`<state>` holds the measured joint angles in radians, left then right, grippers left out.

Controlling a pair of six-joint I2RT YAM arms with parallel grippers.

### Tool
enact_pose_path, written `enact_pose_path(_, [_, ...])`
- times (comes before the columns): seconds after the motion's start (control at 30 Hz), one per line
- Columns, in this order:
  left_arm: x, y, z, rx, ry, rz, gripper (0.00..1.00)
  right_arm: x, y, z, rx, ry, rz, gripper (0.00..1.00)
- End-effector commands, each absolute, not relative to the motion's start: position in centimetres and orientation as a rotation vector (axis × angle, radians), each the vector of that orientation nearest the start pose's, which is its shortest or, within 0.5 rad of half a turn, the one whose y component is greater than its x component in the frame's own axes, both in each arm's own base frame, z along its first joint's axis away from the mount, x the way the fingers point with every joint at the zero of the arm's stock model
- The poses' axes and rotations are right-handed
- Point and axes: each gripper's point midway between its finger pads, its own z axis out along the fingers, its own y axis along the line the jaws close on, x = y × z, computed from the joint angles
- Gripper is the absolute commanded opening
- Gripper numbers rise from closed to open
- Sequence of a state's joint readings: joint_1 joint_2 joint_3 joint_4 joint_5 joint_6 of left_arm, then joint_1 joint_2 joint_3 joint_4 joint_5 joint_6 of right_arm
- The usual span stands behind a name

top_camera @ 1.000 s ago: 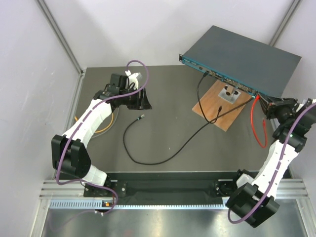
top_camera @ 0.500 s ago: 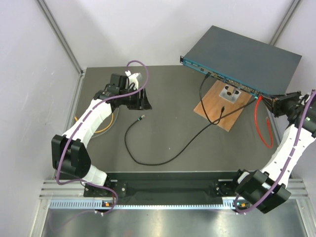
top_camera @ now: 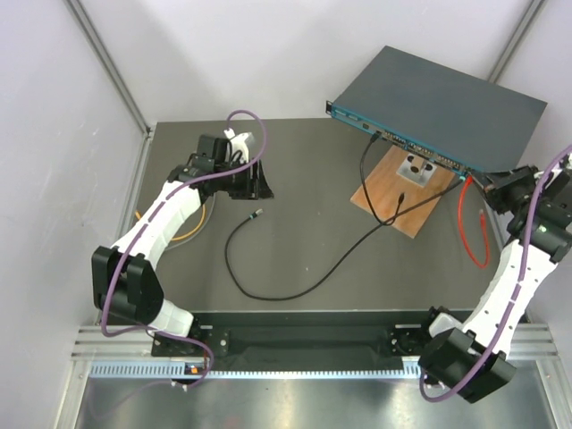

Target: Pull the plug from the switch port

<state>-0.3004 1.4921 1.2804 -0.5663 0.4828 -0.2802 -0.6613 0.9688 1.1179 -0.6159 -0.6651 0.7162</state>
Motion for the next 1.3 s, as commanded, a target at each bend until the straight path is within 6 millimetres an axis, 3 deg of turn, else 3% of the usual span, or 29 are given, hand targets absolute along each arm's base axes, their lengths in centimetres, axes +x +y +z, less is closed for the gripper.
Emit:
enact_pose_path(0.0, [34.0, -20.1, 22.1, 0.307, 2.28, -0.858, 0.57, 26.3, -2.7, 26.1, 1.007, 1.941, 0.842, 0.0])
enact_pose_path(0.13, [33.8, -20.1, 22.2, 0.318, 2.277, -0.862, 0.57, 26.0, -4.0, 26.3, 1.208, 1.743, 0.967, 0.0])
enact_pose_path(0.17, [33.9, -20.1, 22.3, 0.323, 2.274, -0.86, 0.57, 25.7, -4.1, 25.7, 1.257, 1.728, 0.985, 0.0])
enact_pose_path(0.3, [33.8, -20.2, 22.5, 0.335, 2.268, -0.867, 0.57, 25.1, -4.6, 26.4, 1.392, 1.73, 1.02, 0.0])
enact_pose_path(0.33, [33.9, -20.2, 22.4, 0.334, 2.269, -0.868, 0.57, 25.2, -4.9, 26.0, 1.403, 1.774, 1.003, 0.0])
enact_pose_path(0.37, [33.8, -20.3, 22.1, 0.337, 2.275, -0.871, 0.57, 25.3, -5.2, 27.0, 1.385, 1.786, 0.975, 0.0])
enact_pose_path(0.43, [33.9, -20.2, 22.1, 0.338, 2.276, -0.871, 0.57, 24.8, -5.3, 26.2, 1.412, 1.863, 0.95, 0.0])
enact_pose_path(0.6, [34.0, -20.4, 22.1, 0.339, 2.278, -0.879, 0.57, 26.2, -6.3, 28.8, 1.265, 1.801, 0.917, 0.0])
enact_pose_path(0.7, [34.0, -20.5, 21.8, 0.336, 2.289, -0.884, 0.57, 26.3, -6.3, 29.1, 1.232, 1.798, 0.916, 0.2])
enact_pose_path(0.9, [34.0, -20.5, 21.3, 0.33, 2.299, -0.89, 0.57, 26.1, -7.0, 30.6, 1.22, 1.744, 0.842, 0.4])
enact_pose_path(1.0, [34.1, -20.5, 21.2, 0.33, 2.299, -0.888, 0.56, 26.8, -7.0, 31.2, 1.215, 1.652, 0.898, 0.48])
enact_pose_path(1.07, [34.1, -20.5, 21.1, 0.335, 2.299, -0.886, 0.56, 27.0, -7.0, 30.5, 1.233, 1.634, 0.913, 0.48])
enact_pose_path(1.27, [34.3, -20.4, 21.0, 0.344, 2.306, -0.875, 0.56, 27.7, -7.5, 33.7, 1.128, 1.53, 0.916, 0.33])
